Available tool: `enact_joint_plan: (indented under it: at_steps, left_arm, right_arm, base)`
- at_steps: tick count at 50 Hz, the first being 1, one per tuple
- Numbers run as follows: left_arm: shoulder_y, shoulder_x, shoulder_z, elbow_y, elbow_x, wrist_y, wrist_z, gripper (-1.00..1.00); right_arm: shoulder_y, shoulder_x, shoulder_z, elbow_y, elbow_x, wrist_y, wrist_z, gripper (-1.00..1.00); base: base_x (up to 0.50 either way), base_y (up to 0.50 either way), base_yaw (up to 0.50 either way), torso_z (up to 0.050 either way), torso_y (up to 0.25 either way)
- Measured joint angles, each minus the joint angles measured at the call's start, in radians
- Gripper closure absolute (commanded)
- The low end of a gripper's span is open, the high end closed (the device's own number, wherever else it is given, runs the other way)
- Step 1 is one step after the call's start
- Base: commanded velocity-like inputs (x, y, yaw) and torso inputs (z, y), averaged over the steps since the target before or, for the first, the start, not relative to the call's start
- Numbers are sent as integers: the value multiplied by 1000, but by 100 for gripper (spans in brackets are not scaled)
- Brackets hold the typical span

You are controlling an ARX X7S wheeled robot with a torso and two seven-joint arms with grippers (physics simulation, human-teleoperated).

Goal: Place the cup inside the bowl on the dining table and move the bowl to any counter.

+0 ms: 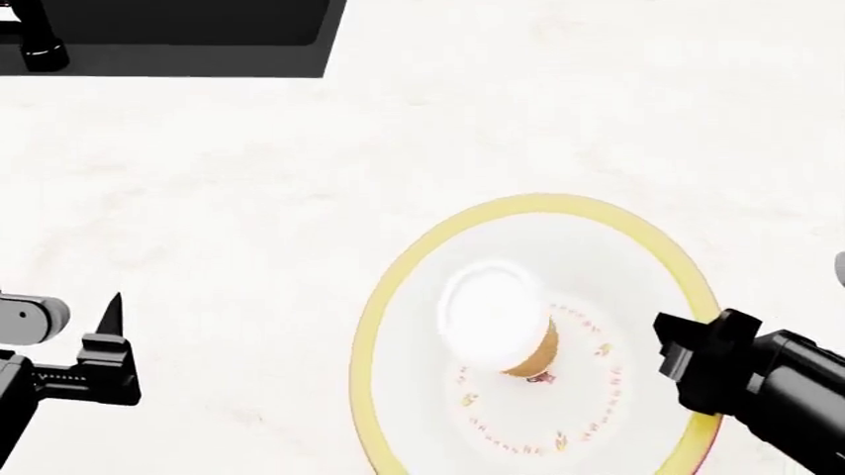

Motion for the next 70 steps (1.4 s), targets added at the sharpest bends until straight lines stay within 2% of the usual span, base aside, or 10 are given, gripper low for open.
enact_joint_plan:
  at_steps: [33,47,70]
  left_arm:
    - [-9,4,11,-4,0,-5,-7,-100]
    - [-11,5,14,-5,-1,-5,-9,-100]
    - [-4,0,13,-2,-8,0,-7,-100]
  right_arm:
    - [-10,-20,24,28,53,-24,11,100]
    - [-19,-14,38,22,65,-34,21,100]
    - [-35,-16,45,22,47,-61,9,100]
  base:
    - [-470,-10,0,0,0]
    - [-258,-472,0,0,0]
    - [-70,-500,0,0,0]
